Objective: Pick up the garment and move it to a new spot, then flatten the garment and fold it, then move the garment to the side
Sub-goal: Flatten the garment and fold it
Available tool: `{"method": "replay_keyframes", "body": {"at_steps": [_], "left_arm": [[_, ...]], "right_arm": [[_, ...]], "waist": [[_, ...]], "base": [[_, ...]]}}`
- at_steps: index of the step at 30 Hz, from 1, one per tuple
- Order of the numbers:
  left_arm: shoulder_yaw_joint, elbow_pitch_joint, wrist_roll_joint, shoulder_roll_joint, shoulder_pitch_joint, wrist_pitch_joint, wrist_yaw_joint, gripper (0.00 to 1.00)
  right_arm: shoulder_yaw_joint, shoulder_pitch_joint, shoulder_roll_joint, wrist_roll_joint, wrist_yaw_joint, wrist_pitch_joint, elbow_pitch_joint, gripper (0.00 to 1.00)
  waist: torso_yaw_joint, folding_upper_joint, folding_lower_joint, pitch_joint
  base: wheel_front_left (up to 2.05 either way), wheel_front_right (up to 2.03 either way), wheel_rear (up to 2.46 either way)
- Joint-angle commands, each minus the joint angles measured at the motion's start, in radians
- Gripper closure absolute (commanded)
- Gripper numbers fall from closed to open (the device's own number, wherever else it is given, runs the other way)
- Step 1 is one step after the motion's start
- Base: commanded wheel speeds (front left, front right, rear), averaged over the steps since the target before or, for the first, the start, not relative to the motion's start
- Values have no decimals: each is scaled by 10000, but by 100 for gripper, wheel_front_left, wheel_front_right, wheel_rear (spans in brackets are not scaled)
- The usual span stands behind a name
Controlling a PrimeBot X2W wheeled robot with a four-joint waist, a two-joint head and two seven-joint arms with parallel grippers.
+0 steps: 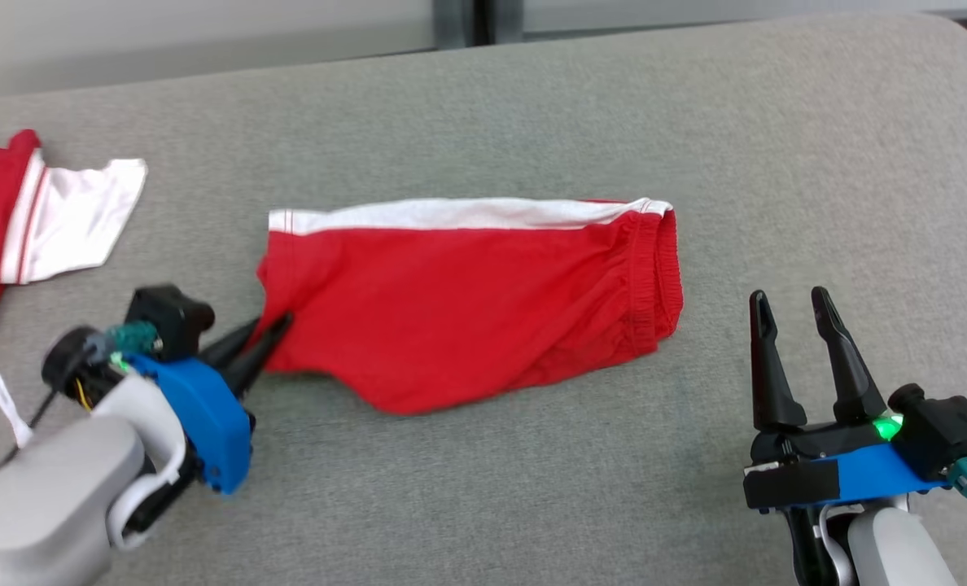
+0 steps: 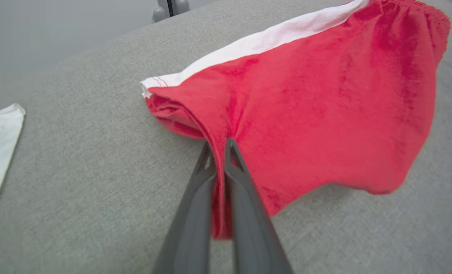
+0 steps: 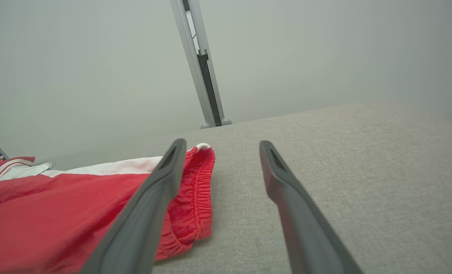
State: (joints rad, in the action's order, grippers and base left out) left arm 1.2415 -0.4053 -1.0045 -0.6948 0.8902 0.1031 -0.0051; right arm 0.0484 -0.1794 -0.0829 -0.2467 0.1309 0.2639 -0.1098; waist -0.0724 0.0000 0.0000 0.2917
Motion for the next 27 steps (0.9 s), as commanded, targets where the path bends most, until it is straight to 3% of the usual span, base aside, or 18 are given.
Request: {"method": "replay_keyframes", "body": {"at_steps": [1, 11, 12, 13, 14, 22, 27], "left_arm": [[20, 200, -76, -76, -352, 72, 158, 100], [66, 1037, -577, -128, -1943, 452, 883, 100], [4, 991, -584, -108, -2000, 577, 988, 73], [-39, 923, -580, -76, -2079, 711, 1083, 8], [-72, 848, -573, -36, -2164, 828, 1190, 0], [-1078, 392, -15, 419, -2594, 1608, 2230, 0], [-3187, 994, 1541, 932, -3412, 1621, 2840, 0]], "right_arm": [[-13, 187, -57, 43, -4, 6, -39, 0], [-64, 489, -134, 51, -4, 6, -230, 0], [-52, 491, -136, 49, -4, 6, -241, 0], [-35, 498, -141, 50, -4, 6, -261, 0], [-20, 506, -137, 53, -4, 6, -288, 0], [84, 476, -155, 146, -4, 6, -456, 0], [38, 512, -152, 281, -4, 5, -453, 0]], "waist": [[237, 0, 0, -227], [456, 0, 0, -552], [455, 0, 0, -565], [450, 0, 0, -586], [448, 0, 0, -611], [425, 0, 0, -937], [483, 0, 0, -1154]], "base": [[0, 0, 0], [0, 0, 0], [0, 0, 0], [0, 0, 0], [0, 0, 0], [0, 0, 0], [0, 0, 0]]}}
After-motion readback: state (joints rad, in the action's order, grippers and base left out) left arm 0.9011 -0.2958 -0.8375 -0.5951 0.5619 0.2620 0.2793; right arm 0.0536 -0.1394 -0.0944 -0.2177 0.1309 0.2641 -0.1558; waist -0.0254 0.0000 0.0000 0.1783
